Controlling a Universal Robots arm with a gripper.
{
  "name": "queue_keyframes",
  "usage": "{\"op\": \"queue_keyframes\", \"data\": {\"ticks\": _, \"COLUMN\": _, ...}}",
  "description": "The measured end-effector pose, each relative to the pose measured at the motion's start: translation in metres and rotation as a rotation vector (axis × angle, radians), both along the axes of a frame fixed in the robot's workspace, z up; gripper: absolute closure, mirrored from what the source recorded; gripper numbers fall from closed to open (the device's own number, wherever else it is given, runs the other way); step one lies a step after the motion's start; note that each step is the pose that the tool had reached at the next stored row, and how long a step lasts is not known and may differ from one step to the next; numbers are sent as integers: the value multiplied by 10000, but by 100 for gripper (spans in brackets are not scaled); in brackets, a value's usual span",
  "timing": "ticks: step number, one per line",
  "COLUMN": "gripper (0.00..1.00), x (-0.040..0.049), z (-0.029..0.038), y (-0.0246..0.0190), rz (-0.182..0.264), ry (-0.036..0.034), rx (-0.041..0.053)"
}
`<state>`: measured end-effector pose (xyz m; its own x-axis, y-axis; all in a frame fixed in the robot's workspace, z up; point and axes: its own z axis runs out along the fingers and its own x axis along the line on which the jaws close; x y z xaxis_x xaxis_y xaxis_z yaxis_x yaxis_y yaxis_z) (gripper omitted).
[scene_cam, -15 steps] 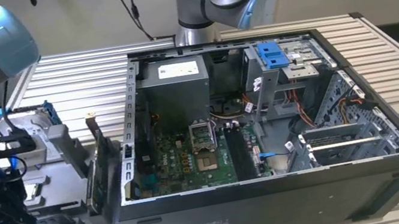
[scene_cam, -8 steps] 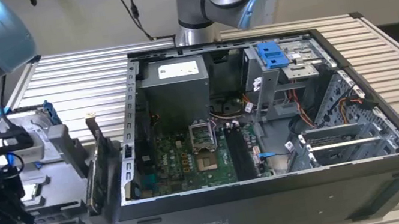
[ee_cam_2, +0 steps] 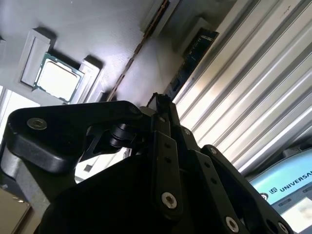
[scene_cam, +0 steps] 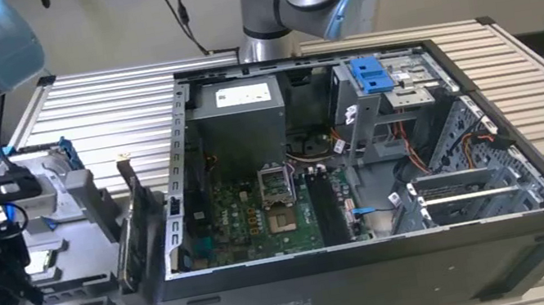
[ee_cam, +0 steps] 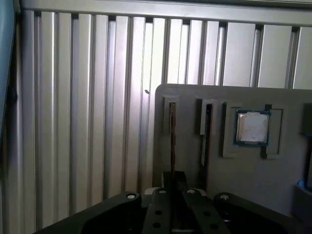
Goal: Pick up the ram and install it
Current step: 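Pick up the ram and move it above insertion slot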
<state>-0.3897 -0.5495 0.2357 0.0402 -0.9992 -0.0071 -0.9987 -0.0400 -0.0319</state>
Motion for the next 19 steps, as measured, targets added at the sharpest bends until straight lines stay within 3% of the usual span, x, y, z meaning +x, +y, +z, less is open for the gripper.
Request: {"op": "queue_keyframes", "data": {"ticks": 19, "gripper": 85, "x": 0, "z": 147, "y": 0, "rz": -10, "ry": 0, "rx": 30}}
